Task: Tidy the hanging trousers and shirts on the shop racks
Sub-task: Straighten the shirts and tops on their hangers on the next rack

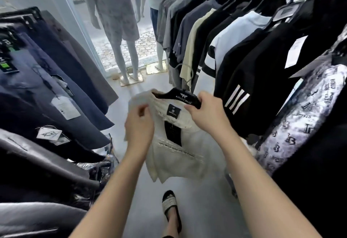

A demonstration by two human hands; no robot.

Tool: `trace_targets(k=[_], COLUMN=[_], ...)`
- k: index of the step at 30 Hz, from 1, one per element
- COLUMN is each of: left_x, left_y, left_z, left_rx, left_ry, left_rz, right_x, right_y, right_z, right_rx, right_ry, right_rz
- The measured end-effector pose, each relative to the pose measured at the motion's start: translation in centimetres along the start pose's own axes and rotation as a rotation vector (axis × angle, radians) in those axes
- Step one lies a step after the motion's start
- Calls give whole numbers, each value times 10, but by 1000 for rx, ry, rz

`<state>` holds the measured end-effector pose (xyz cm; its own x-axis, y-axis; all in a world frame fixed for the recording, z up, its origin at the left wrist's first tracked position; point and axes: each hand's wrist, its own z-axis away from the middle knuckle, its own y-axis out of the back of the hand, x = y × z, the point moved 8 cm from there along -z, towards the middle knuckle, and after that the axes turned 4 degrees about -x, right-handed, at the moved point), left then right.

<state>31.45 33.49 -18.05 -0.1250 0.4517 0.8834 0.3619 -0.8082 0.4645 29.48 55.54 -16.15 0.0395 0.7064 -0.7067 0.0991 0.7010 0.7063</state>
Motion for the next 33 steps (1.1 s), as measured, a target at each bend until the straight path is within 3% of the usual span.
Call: trace_targets(k=[3,5,9,15,17,21,23,25,27,33], left_x=[-12,-10,-20,-41,-41,-24,-12,-1,9,38], left_y=[-49,-68,-72,-48,-42,-34,-31,-31,-29,-28], left_z=[17,24,21,13,9,7,7,7,8,15], left_rx=[-345,-484,-449,-266,-297,-454,-512,-566,-614,-639], left_ry=[110,172,188,111,55,-81,-153,-192,-221,-349], left_rz=[173,335,349,289,179,84,31,11,-20,-107], right_x=[2,1,-2,8,14,19,7,1,1,0], right_y=[-32,-52,-82,-110,-96,-42,-32,-37,-40,-19], right_z=[9,19,37,43,37,18,11,7,7,15], right_rx=[-38,-61,-125,-382,-316,-18,-32,-155,-222,-119], right_ry=[-32,-66,-55,-46,-55,1,125,186,208,237], right_rz=[-110,-225,-315,-385,-327,-198,-41,117,154,213])
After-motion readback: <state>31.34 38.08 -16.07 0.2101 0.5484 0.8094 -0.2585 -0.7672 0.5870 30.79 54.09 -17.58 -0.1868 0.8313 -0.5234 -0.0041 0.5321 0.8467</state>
